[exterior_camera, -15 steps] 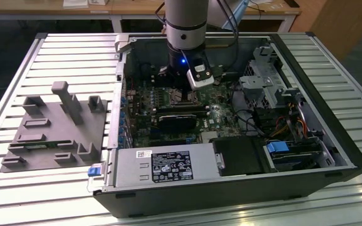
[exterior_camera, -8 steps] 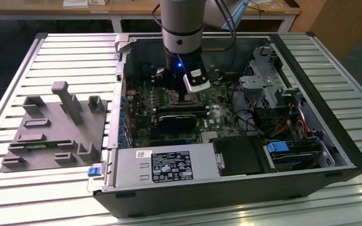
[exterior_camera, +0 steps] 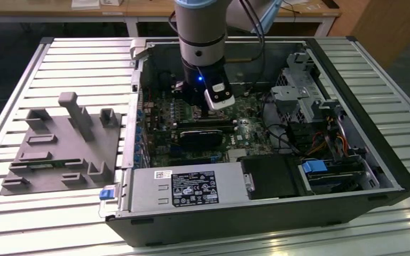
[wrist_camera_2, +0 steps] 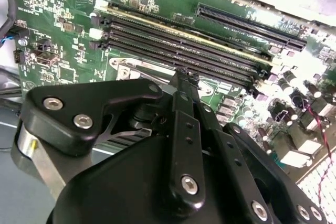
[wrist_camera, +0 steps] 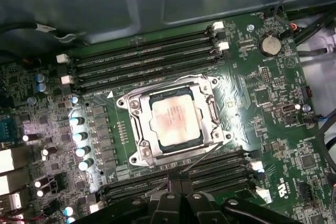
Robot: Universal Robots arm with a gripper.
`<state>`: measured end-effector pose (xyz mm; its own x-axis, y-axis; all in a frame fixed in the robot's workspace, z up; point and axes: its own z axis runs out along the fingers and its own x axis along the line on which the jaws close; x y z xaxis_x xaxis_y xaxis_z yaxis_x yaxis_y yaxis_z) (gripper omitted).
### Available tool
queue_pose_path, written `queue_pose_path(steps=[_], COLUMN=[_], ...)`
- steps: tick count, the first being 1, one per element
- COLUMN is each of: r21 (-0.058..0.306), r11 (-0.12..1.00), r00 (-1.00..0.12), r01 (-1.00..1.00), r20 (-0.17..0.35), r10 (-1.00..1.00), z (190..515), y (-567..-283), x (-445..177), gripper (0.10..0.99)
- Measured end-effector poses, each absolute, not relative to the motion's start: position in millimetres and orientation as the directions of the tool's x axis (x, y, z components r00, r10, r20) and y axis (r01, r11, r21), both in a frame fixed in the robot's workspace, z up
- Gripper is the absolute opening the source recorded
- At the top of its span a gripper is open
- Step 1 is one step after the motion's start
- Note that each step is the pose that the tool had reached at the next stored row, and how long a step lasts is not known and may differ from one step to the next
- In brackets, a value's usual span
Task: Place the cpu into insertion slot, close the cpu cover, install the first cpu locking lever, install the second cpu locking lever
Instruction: 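Install the second cpu locking lever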
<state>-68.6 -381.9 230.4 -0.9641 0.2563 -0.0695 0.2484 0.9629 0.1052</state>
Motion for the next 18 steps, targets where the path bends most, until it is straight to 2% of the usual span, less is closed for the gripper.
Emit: queue_pose_path(steps=[6,18], r21=[0.117,0.151], r11=[0.964,0.98], r00=[-0.964,-0.985], r01=[0.239,0.131], r20=[-0.09,-0.091], r10=[0.25,0.146], z=[226.6,220.7], y=[-383.7,-383.8], x=[-74.1,-74.3], gripper=[0.102,0.102])
